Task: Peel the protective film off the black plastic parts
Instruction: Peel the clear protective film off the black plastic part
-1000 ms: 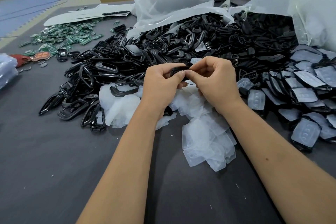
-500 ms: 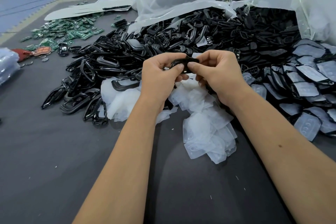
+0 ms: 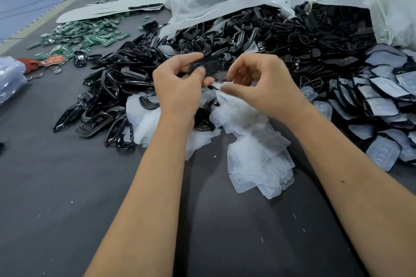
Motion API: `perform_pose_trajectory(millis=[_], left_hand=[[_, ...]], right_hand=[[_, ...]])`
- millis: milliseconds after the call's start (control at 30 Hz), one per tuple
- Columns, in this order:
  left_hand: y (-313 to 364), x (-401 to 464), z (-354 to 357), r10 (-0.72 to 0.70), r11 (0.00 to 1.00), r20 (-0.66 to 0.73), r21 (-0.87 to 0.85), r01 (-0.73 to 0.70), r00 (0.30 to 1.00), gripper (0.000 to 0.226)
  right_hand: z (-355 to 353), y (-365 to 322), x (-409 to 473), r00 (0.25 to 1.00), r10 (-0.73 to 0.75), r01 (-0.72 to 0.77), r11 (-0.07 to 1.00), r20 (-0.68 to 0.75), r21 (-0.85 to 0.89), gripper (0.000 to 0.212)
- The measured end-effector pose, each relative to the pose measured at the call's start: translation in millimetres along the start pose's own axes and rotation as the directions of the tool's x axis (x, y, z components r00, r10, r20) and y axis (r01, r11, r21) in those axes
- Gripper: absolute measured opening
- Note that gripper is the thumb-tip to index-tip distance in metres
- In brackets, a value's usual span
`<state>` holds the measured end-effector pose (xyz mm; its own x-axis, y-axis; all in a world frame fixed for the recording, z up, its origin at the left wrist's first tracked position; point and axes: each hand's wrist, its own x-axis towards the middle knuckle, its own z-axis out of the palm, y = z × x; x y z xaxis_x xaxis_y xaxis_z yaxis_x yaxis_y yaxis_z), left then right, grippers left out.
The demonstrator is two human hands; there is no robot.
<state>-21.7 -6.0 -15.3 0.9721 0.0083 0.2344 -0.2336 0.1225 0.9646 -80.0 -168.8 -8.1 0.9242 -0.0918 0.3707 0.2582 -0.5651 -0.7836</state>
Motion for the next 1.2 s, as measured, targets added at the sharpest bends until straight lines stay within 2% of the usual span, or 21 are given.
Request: perform_pose_trajectory(millis=[100, 167, 233, 300, 367, 433, 533, 600, 667, 700, 767, 833, 933, 1000, 1067, 1100, 1133, 1167, 1200], left_hand=[[1, 5, -7, -0.038, 0.997, -0.061, -0.067, 0.033, 0.997, 0.024], [3, 5, -6, -0.045, 0.996, -0.055, -0.085, 0.040, 0.998, 0.023], [4, 4, -5, -0.044, 0.995, -0.044, -0.092, 0.040, 0.998, 0.023], [6, 3, -5, -0.057, 0.991, -0.053, -0.120, 0.051, 0.997, 0.023], [8, 3, -7, -0.090, 0.982, -0.064, -0.170, 0.078, 0.994, 0.023], [11, 3, -9, -0.145, 0.957, -0.027, -0.259, 0.133, 0.989, 0.024], [14, 4, -12, -0.219, 0.870, 0.064, -0.438, 0.224, 0.974, 0.025], [15, 6, -15, -0.232, 0.827, 0.080, -0.509, 0.240, 0.969, 0.026], [15, 7, -16, -0.245, 0.779, 0.081, -0.577, 0.246, 0.966, 0.026], [16, 7, -17, -0.254, 0.753, 0.080, -0.609, 0.249, 0.964, 0.025], [16, 9, -20, -0.266, 0.710, 0.079, -0.658, 0.250, 0.961, 0.025], [16, 9, -21, -0.269, 0.692, 0.077, -0.677, 0.248, 0.960, 0.025], [16, 9, -20, -0.273, 0.702, 0.074, -0.666, 0.252, 0.959, 0.024], [16, 8, -19, -0.273, 0.706, 0.075, -0.661, 0.253, 0.959, 0.024], [16, 8, -19, -0.273, 0.706, 0.073, -0.662, 0.251, 0.959, 0.024], [16, 8, -20, -0.274, 0.705, 0.072, -0.663, 0.251, 0.959, 0.024], [16, 8, -20, -0.277, 0.704, 0.071, -0.664, 0.253, 0.958, 0.025], [17, 8, -20, -0.278, 0.703, 0.072, -0.664, 0.254, 0.958, 0.025], [17, 8, -20, -0.277, 0.705, 0.072, -0.662, 0.254, 0.958, 0.025]], right_hand=[[-3, -9, 1, 0.939, 0.079, -0.034, 0.990, 0.333, -0.139, 0.023], [-4, -10, 2, 0.902, 0.128, -0.005, 0.958, 0.412, -0.287, 0.026], [-3, -9, 3, 0.933, 0.067, 0.031, 0.964, 0.355, -0.263, 0.022], [-6, -7, 3, 0.974, 0.016, 0.002, 0.997, 0.227, -0.078, 0.015], [-11, -4, 5, 0.996, 0.057, -0.066, 0.988, 0.067, 0.143, 0.010], [-14, -1, 6, 0.985, 0.162, -0.139, 0.939, -0.051, 0.313, 0.009], [-14, 0, 6, 0.959, 0.270, -0.195, 0.851, -0.086, 0.488, 0.013], [-13, -2, 7, 0.943, 0.324, -0.203, 0.737, -0.073, 0.645, 0.017], [-12, -3, 9, 0.932, 0.356, -0.197, 0.653, -0.067, 0.731, 0.020], [-11, -2, 9, 0.928, 0.364, -0.202, 0.668, -0.078, 0.716, 0.021], [-6, 3, 8, 0.911, 0.389, -0.243, 0.776, -0.137, 0.582, 0.020], [-1, 9, 5, 0.885, 0.420, -0.287, 0.830, -0.198, 0.477, 0.018], [-2, 12, 4, 0.860, 0.455, -0.255, 0.775, -0.230, 0.579, 0.015], [-6, 10, 6, 0.879, 0.438, -0.206, 0.709, -0.192, 0.674, 0.010], [-7, 7, 5, 0.900, 0.410, -0.222, 0.719, -0.144, 0.659, 0.003], [-8, 8, 4, 0.909, 0.389, -0.243, 0.787, -0.151, 0.567, 0.002], [-9, 9, 3, 0.927, 0.335, -0.249, 0.885, -0.169, 0.393, 0.005], [-11, 11, 3, 0.956, 0.247, -0.222, 0.961, -0.158, 0.163, 0.008], [-14, 10, 3, 0.983, 0.170, -0.174, 0.984, -0.075, -0.046, 0.012]])
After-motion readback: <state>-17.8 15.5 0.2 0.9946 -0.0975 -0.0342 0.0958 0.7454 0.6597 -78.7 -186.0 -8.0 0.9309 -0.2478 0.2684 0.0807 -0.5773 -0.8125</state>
